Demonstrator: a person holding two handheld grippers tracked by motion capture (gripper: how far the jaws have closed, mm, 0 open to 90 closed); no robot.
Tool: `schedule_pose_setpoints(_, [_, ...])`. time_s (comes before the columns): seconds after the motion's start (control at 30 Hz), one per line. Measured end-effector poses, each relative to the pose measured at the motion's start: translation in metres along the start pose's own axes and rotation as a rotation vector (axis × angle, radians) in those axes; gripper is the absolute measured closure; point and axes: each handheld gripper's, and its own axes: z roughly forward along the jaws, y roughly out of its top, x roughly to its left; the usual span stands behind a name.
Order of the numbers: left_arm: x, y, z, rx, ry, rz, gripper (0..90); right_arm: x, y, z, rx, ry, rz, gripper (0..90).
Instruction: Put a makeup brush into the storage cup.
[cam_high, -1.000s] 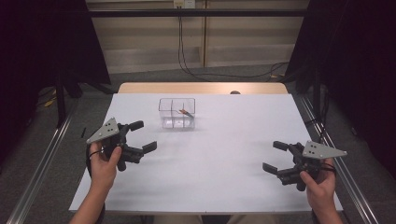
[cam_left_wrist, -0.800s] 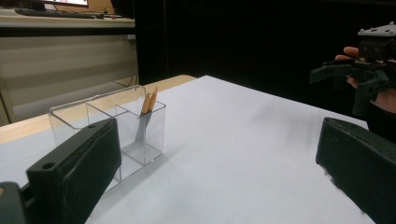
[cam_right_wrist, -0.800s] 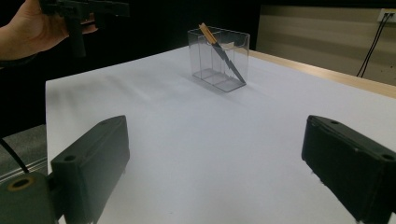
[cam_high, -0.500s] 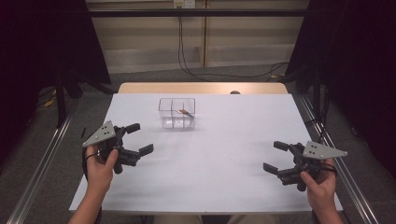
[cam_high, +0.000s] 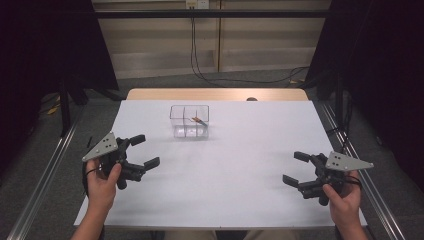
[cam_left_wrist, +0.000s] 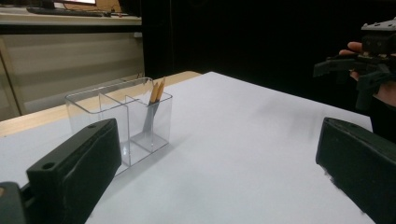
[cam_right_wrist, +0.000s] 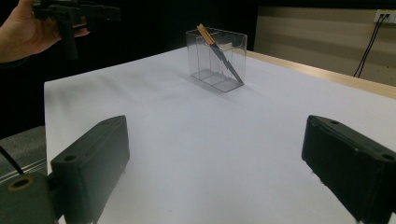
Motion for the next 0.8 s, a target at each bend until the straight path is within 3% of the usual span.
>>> schedule_pose_setpoints(0.8, [-0.002,-0.011,-0.017,0.01,0.016,0.002,0.4,0.002,-0.004,-0.003,0.012,-0.008,-0.006,7.3])
